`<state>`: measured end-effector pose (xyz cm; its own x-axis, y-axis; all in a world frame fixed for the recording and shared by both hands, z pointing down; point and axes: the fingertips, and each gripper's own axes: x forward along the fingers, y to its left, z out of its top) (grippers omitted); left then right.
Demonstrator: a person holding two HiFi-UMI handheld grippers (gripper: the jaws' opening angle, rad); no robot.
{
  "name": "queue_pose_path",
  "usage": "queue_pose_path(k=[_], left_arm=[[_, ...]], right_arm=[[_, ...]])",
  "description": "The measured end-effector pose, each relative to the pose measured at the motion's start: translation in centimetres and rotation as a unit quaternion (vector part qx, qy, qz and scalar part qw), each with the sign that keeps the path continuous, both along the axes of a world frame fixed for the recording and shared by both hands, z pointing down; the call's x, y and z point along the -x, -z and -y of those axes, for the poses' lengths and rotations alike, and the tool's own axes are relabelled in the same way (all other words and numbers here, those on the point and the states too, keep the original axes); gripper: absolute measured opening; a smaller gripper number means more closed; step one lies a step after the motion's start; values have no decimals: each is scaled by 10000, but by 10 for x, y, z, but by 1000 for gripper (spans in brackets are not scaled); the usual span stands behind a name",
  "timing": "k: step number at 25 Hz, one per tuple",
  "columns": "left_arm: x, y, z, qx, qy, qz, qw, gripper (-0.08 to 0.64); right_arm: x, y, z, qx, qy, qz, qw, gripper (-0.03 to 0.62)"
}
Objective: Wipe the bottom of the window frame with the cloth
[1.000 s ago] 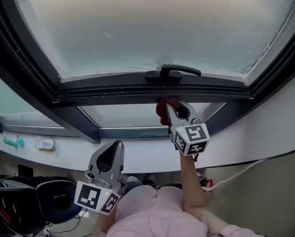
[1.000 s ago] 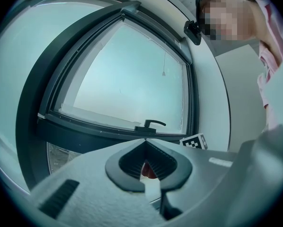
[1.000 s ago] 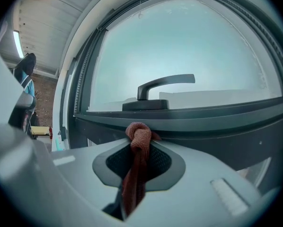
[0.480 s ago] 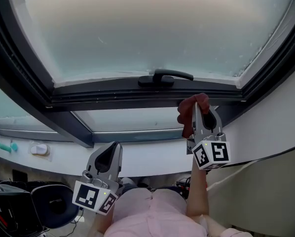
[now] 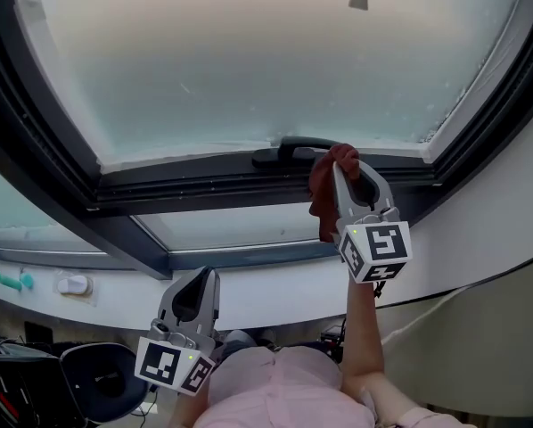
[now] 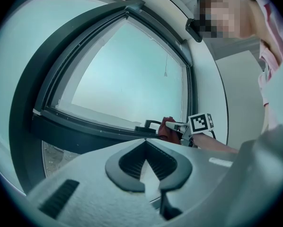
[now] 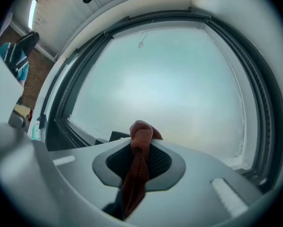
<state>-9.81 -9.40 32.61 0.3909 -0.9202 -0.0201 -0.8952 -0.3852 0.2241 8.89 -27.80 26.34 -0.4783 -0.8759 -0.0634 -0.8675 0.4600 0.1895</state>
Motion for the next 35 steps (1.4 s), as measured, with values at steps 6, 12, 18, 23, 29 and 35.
queue_pose_path(k=[6, 12, 18, 23, 29, 35], left_arm=[[32, 6, -5, 31, 63, -17, 10000, 0], [61, 8, -11, 63, 12, 31, 10000, 0], [77, 7, -15, 45, 9, 109, 9999, 0], [77, 10, -15, -3, 17, 106, 9999, 0], [60, 13, -6, -13, 24, 33, 10000, 0], [30, 15, 8, -9, -49, -20, 10000, 0]], right_arm=[[20, -35, 14, 708, -376, -692, 9944, 58], [18, -40, 38, 879, -943, -686, 9893, 61], [16, -40, 45, 1050, -1088, -738, 9857, 61], [16, -41, 43, 1061, -1016, -835, 9856, 61], [11, -42, 43, 1086, -811, -1046, 9852, 61], [-3, -43, 46, 1168, -454, -982, 9872, 61]])
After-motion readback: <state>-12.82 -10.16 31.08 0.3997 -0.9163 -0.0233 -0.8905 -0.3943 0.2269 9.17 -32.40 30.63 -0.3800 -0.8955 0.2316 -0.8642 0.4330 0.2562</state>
